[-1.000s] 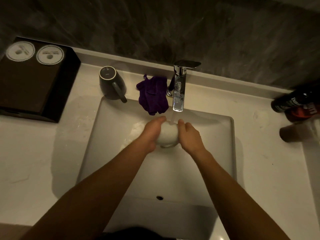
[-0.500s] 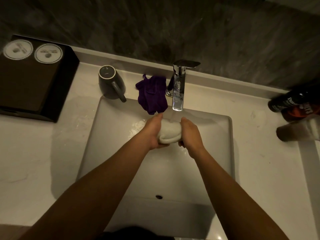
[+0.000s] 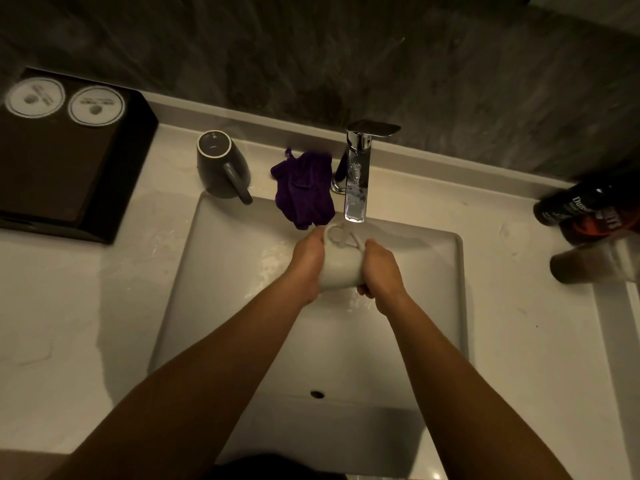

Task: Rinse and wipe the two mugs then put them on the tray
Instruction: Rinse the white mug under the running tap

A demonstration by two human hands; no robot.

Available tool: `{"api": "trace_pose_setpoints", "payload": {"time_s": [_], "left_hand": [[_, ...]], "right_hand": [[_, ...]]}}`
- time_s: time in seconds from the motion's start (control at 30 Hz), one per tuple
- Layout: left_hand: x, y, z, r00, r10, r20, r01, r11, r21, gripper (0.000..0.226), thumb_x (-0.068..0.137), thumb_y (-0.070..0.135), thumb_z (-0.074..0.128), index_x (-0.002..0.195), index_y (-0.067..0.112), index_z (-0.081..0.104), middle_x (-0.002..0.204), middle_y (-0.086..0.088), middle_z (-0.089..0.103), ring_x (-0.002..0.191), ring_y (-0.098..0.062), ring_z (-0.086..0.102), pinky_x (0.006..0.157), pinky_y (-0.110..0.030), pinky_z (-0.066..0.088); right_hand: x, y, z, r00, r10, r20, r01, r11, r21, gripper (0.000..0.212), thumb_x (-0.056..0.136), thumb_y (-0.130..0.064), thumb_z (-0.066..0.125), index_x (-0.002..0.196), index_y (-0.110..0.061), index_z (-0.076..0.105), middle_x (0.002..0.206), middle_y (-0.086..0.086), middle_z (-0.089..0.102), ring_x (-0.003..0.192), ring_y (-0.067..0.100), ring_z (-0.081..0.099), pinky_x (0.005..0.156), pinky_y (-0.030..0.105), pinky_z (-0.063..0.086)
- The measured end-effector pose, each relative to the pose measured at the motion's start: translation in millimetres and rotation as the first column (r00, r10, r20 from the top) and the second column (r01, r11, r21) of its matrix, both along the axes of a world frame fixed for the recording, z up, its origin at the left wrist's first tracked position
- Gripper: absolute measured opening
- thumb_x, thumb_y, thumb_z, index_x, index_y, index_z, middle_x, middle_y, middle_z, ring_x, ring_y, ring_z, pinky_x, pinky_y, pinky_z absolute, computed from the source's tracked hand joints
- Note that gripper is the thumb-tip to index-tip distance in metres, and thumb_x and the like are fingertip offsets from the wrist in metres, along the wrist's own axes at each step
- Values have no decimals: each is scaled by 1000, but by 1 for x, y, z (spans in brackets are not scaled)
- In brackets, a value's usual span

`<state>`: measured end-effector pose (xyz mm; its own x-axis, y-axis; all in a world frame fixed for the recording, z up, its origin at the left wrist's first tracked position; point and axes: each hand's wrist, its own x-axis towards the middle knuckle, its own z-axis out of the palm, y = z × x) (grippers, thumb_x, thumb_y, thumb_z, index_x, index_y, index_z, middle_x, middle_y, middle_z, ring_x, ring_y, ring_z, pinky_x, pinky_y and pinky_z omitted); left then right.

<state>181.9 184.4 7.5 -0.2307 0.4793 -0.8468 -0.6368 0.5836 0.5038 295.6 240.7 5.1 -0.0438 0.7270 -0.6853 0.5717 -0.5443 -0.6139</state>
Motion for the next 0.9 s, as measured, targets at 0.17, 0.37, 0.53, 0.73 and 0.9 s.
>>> {"api": "trace_pose_setpoints", "payload": {"time_s": [0.17,0.37,0.53,0.73,0.9], "left_hand": [[17,-19,-22,907,-24,-421,161,943,292,42,110,37,39,150,26,50,143,-1,54,121,-21,55,91,-34,47],[-1,-3,-15,995,-96,-40,97,995,23,29,105,46,48,119,25,62,122,-10,66,107,-31,65,92,-49,54],[10,-25,-24,783,-176,-596,434,841,322,48,107,37,52,152,29,39,145,-1,46,125,-20,52,101,-33,45],[6,-5,-16,998,-24,-64,27,998,58,32,102,50,51,122,26,59,118,-7,65,107,-31,65,87,-46,55],[11,-16,-23,935,-53,-350,159,946,283,43,100,36,62,142,28,52,139,-1,57,117,-22,61,95,-42,56]], "right_hand": [[4,3,10,1000,-29,7,30,964,-264,33,98,-33,33,99,-11,57,83,23,66,46,24,57,45,23,35],[2,-13,-4,986,115,119,-137,971,197,56,100,-50,24,101,-10,63,103,17,67,85,36,67,64,38,58],[7,4,13,998,-29,54,42,962,-268,36,99,-39,31,99,-11,55,83,24,65,38,19,47,44,21,34],[2,-6,2,977,167,130,-182,977,112,78,88,-72,21,107,-10,64,95,20,71,75,33,68,62,36,55],[3,3,11,971,161,177,-158,987,-33,75,96,-69,22,92,-7,64,66,13,65,52,23,57,54,30,48]]}}
